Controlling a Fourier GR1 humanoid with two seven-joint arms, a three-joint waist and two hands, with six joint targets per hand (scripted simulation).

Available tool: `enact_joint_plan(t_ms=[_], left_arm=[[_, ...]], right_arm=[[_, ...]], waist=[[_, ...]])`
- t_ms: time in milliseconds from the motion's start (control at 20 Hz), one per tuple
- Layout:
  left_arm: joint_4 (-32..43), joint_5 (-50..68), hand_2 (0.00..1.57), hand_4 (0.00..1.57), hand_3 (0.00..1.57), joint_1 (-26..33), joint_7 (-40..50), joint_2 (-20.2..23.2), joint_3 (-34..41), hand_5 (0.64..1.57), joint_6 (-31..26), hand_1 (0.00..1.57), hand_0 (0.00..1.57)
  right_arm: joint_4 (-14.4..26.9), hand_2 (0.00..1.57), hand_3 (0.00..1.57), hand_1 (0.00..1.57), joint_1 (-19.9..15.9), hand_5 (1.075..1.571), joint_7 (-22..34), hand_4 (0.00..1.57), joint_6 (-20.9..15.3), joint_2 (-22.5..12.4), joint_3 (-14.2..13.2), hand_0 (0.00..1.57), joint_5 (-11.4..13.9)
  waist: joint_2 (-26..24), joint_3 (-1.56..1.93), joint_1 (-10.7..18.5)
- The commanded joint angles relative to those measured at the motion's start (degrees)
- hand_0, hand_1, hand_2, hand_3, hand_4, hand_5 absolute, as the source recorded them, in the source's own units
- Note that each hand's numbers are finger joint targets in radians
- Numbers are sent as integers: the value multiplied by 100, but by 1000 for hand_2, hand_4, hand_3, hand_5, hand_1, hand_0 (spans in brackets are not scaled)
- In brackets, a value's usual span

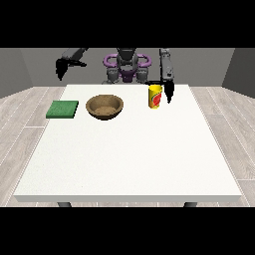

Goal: Pick the cup and pour the ball into the bowl, then pick the bowl and place it on the pad

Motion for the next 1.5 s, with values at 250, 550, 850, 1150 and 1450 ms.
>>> enact_joint_plan(t_ms=[250, 550, 850, 1150, 1450], left_arm=[[1655, -200, 0, 0, 0, -706, -1122, -25, 63, 1520, 380, 0, 0], [2531, 44, 0, 0, 0, -1276, -1549, 493, 436, 1526, 83, 0, 0], [2358, -910, 1571, 1403, 1571, -1021, -1944, -165, -130, 1268, 1981, 1286, 1286], [2541, -946, 1571, 1500, 1571, -911, -1939, 32, 50, 1241, 2165, 1327, 1327], [2272, -1908, 1571, 1571, 1571, -918, -503, 1037, -540, 1341, 2452, 1381, 1381]], right_arm=[[768, 0, 0, 0, -331, 1571, -485, 0, 39, -39, -67, 0, 147], [616, 0, 0, 0, -391, 1571, -453, 0, 155, -233, -168, 0, 58], [931, 0, 0, 0, -609, 1570, -560, 0, 172, -291, -201, 0, 89], [750, 0, 0, 0, -416, 1570, -419, 0, 495, -529, -410, 0, -254], [1193, 0, 0, 0, -268, 1569, 285, 0, 566, -803, -539, 0, -349]], waist=[[129, 2, 79], [420, 0, -162], [527, 9, -210], [338, 2, -426], [-955, 14, -54]])
